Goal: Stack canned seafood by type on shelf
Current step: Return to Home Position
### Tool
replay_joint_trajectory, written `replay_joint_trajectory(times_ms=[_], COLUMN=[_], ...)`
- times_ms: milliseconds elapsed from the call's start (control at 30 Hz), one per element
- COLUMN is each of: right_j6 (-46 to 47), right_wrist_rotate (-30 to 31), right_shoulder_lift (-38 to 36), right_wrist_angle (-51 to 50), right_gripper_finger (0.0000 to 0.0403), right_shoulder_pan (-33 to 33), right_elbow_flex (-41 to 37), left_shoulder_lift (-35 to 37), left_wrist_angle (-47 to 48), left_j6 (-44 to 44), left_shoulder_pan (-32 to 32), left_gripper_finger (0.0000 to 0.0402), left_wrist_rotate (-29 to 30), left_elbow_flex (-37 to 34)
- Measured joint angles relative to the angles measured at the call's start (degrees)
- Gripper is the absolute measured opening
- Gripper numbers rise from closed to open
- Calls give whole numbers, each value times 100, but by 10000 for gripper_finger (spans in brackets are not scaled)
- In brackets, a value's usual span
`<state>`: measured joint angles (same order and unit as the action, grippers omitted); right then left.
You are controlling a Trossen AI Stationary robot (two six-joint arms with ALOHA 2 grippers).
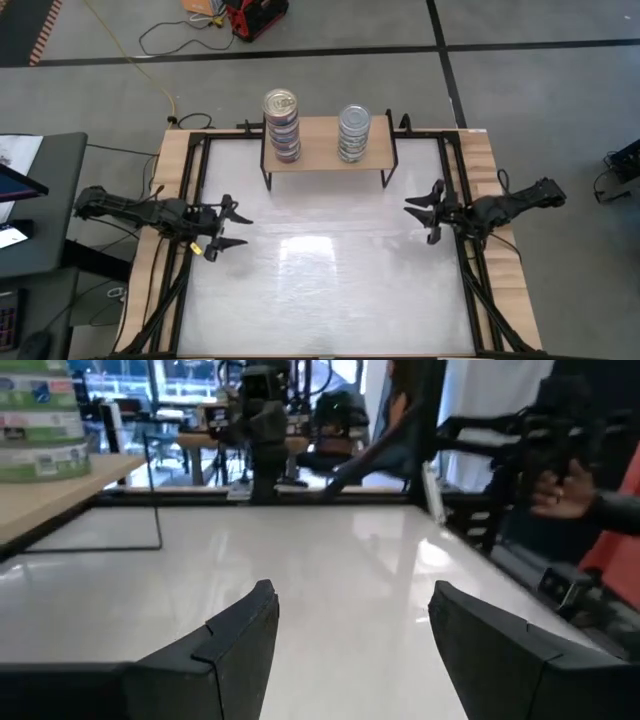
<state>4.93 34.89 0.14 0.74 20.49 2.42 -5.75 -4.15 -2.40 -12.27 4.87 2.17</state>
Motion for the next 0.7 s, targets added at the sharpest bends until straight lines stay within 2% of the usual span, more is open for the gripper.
replay_joint_trajectory(times_ms=[300, 700], right_j6=[79, 63], right_wrist_rotate=[0, 0], right_shoulder_lift=[0, 0], right_wrist_angle=[-270, -307], right_gripper_finger=[141, 141], right_shoulder_pan=[0, 0], right_elbow_flex=[24, 24], left_shoulder_lift=[-22, -22], left_wrist_angle=[104, 185], left_j6=[147, 112], left_shoulder_pan=[-1, -2], left_gripper_finger=[249, 249], left_wrist_rotate=[909, 896], left_elbow_flex=[-15, -26])
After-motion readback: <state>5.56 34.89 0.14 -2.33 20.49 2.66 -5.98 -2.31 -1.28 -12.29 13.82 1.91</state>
